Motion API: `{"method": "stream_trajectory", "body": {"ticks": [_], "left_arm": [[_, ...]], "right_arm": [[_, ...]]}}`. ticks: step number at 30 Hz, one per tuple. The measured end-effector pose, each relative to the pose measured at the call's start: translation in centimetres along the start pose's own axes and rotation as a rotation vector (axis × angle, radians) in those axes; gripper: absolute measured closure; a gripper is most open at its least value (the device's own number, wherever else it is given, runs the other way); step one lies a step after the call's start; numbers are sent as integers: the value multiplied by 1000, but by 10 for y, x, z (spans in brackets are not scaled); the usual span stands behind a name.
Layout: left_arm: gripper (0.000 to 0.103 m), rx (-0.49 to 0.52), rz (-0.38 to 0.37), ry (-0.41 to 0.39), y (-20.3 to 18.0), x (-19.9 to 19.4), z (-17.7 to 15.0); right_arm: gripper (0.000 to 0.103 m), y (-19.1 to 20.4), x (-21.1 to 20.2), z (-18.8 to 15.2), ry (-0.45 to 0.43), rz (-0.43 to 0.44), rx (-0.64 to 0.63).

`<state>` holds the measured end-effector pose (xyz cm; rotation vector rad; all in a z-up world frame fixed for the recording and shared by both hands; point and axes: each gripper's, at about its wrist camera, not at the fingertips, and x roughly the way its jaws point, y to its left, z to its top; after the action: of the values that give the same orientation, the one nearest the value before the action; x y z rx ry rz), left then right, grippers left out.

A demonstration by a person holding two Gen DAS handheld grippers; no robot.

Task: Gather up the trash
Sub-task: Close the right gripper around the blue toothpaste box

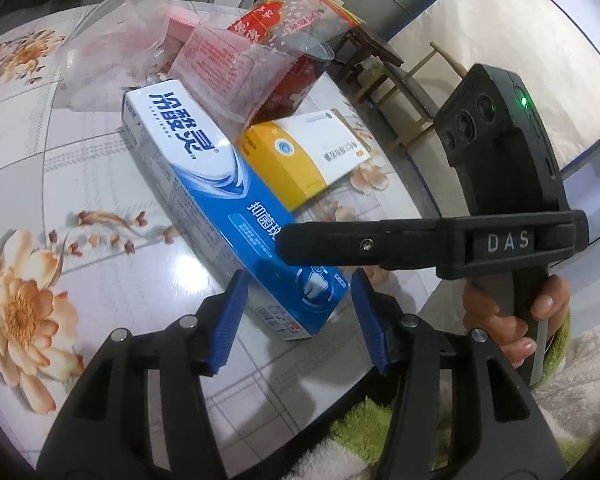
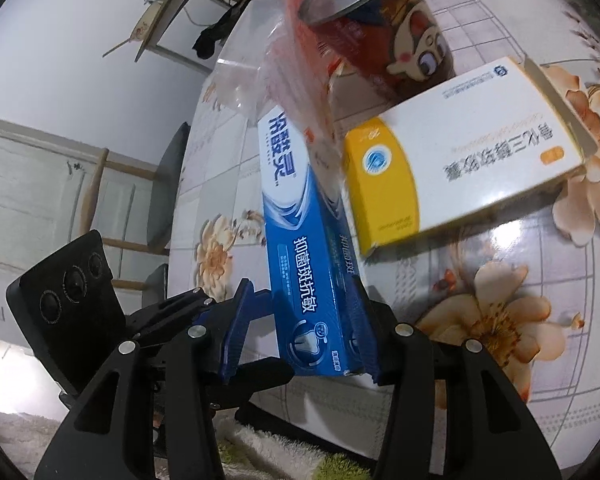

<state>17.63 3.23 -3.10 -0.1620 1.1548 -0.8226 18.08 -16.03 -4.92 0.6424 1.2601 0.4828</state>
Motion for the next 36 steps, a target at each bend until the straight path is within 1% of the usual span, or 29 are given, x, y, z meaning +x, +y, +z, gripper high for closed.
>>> {"method": "stream_trajectory", "body": {"ticks": [18, 22, 27, 34, 35, 36], "left_arm": [[53, -15, 22, 25, -1, -23, -42], [47, -32, 17, 18, 0, -26, -50], [42, -55, 21, 10, 2, -29, -57], [32, -74, 37, -50, 7, -48, -64], [31, -76, 40, -57, 8, -51, -64], [30, -79, 45, -64, 8, -53, -64]], "right_arm": [[55, 16, 9, -42, 63, 48, 24], [55, 21, 12, -50, 69, 49, 24], [55, 29, 14, -57, 69, 51, 15], [55, 29, -2, -56, 6, 24, 11], [54, 28, -5, -56, -7, 20, 14], [52, 27, -8, -55, -16, 18, 17]]}}
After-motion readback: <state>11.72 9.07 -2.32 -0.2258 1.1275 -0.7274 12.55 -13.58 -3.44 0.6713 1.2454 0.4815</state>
